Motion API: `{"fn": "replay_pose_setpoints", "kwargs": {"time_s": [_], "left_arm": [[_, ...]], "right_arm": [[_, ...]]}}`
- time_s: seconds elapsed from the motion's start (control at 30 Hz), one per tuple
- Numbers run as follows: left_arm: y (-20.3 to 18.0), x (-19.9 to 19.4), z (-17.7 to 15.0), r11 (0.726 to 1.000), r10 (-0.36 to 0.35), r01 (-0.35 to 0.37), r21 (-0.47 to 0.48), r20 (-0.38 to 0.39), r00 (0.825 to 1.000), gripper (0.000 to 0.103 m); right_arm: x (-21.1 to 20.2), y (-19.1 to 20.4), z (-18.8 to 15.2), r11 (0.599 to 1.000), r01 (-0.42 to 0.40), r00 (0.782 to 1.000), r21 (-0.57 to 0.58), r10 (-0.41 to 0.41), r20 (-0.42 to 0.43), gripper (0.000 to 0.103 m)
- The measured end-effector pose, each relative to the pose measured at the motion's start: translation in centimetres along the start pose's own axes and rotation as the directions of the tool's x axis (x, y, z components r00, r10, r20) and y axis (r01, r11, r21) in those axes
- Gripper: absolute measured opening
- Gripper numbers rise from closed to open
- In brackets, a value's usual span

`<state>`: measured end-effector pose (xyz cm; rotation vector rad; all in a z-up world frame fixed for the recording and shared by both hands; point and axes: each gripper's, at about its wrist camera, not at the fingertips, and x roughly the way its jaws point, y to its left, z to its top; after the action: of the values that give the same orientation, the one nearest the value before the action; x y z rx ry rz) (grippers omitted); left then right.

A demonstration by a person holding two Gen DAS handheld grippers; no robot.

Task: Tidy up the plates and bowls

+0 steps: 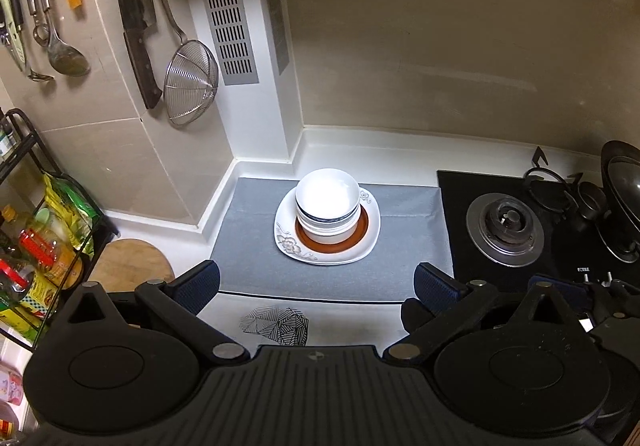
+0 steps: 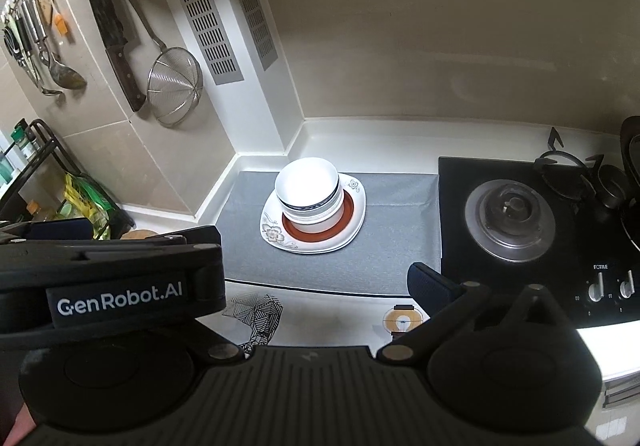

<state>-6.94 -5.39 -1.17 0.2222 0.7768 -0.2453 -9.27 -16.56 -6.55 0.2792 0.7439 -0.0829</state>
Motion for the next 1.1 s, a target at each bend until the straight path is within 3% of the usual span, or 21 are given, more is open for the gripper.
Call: {"fn": "replay_pose_setpoints", "kwargs": {"time_s": [0.7, 0.87, 1.0, 1.1], "left_arm": [[-0.4, -0.7, -0.9, 0.999, -0.036, 0.036, 0.012, -0.002, 0.999, 0.103], [0.1, -1.4, -1.7, 0.997, -0.035, 0.037, -0.069, 0.026, 0.999, 0.103], [-0.1, -2.1, -1.6, 1.000, -0.025, 0.025, -0.008, 0.039, 0.999, 0.103], [-0.2, -1.9, -1.7, 0.998, -0.060, 0.060, 0.025, 0.014, 0.998, 0.103]], "right_arm": [[-0.9, -0.7, -0.9, 1.000, 0.006, 1.000, 0.015, -0.006, 0.001, 0.102], [-1.5, -0.3, -1.2, 1.000, 0.018, 1.000, -0.001, -0.018, 0.020, 0.102], [-2.0, -0.3, -1.5, 1.000, 0.007, 1.000, 0.003, -0.007, 0.028, 0.102], [-2.2, -0.4, -1.8, 1.000, 0.001, 1.000, 0.015, -0.002, 0.022, 0.102]]}}
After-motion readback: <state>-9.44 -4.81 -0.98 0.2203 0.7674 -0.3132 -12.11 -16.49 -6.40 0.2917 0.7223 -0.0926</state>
